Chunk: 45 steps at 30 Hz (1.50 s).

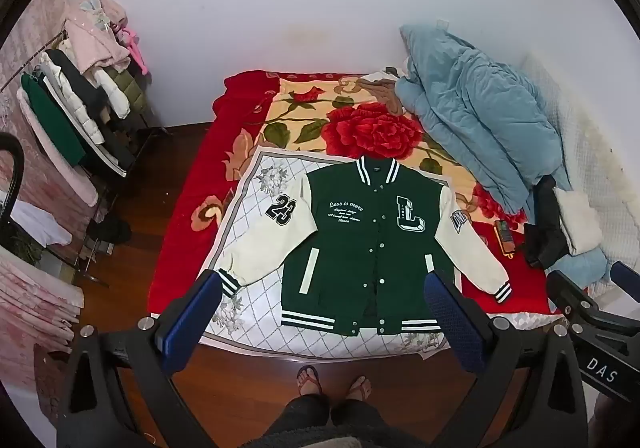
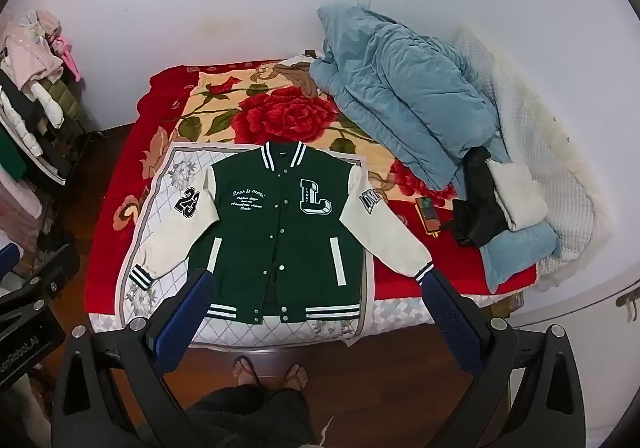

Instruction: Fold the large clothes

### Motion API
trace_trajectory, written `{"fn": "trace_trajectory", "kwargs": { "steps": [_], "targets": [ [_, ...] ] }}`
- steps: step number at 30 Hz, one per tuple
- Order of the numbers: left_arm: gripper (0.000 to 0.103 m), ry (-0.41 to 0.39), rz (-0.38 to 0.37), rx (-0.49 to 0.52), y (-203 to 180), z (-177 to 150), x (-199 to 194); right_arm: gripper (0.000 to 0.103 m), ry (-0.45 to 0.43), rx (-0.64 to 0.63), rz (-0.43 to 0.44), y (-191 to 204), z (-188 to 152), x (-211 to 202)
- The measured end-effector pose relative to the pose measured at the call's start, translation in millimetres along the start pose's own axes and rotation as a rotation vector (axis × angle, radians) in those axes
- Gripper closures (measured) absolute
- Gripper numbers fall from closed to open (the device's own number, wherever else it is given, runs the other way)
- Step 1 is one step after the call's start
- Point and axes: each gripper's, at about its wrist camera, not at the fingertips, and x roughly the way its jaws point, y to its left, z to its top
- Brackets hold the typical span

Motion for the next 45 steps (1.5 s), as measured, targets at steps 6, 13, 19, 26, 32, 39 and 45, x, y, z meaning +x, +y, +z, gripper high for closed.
{"fn": "trace_trajectory", "kwargs": {
  "steps": [6,13,19,26,32,39,45],
  "targets": [
    [0.000,-0.010,0.004,0.001,0,0,0,0.000,-0.007,0.004,-0.005,0,1,-5],
    [0.000,-0.017,0.003,-0.002,0,14,-8,0.000,-0.011,0.002,-0.006,0,1,-10],
    [0.000,-0.024,-0.002,-0.003,0,14,-8,0.000,-0.016,0.001,-0.006,4,8,-13],
    [0.000,-0.035,-0.003,-0.001,3,6,-10,0.000,-0.021,-0.002,-0.002,6,21,-25],
    [0.000,-0.036,-0.003,-0.001,1,6,-10,0.000,-0.029,-0.007,-0.001,10,24,-30],
    [0.000,-0.038,-0.005,-0.004,1,8,-11,0.000,-0.032,-0.006,0.000,10,23,-31],
    [0.000,-0.040,-0.005,-0.001,0,9,-12,0.000,-0.034,-0.006,-0.001,9,23,-31]
  ]
}}
